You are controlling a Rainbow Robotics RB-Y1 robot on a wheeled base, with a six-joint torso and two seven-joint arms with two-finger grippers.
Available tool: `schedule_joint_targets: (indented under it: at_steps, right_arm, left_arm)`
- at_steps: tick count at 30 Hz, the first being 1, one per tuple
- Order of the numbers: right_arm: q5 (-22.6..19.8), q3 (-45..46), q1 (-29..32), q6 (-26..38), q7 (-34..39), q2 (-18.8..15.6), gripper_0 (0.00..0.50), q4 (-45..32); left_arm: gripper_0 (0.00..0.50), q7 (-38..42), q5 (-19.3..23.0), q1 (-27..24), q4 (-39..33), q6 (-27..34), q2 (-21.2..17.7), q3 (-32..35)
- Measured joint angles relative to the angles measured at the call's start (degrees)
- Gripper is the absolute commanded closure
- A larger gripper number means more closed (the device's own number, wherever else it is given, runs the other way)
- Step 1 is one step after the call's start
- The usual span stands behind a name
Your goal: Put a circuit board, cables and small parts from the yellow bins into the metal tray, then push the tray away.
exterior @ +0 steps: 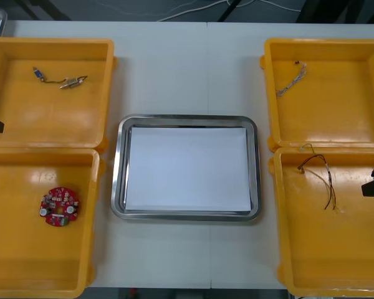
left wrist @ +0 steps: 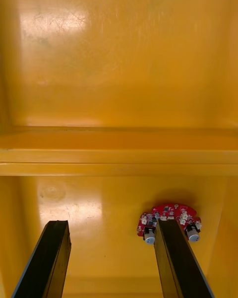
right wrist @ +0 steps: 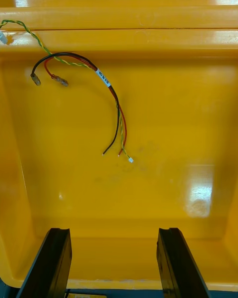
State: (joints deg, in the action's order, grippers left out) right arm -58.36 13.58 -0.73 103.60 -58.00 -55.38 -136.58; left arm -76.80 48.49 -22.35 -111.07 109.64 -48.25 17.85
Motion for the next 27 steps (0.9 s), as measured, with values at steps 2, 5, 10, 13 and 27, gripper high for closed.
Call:
schedule_joint_targets:
  at_steps: [2,5,10,13,27]
  right_arm:
    - [0.0,0.0,0.0,0.0,0.0,0.0,0.000,0.0]
    - [0.0,0.0,0.0,0.0,0.0,0.0,0.000,0.0]
    - [0.0,0.0,0.0,0.0,0.0,0.0,0.000,0.0]
    - [0.0,0.0,0.0,0.0,0.0,0.0,0.000,0.0]
    - [0.0,0.0,0.0,0.0,0.0,0.0,0.000,0.0]
  left_arm:
    - [0.000,0.0,0.0,0.0,0.0,0.0,0.0,0.0]
    - [0.000,0.0,0.0,0.0,0.0,0.0,0.0,0.0]
    - [0.000,0.0,0.0,0.0,0.0,0.0,0.0,0.0]
    - [0.000,0.0,0.0,0.0,0.0,0.0,0.0,0.0]
    - [0.000,0.0,0.0,0.0,0.0,0.0,0.0,0.0]
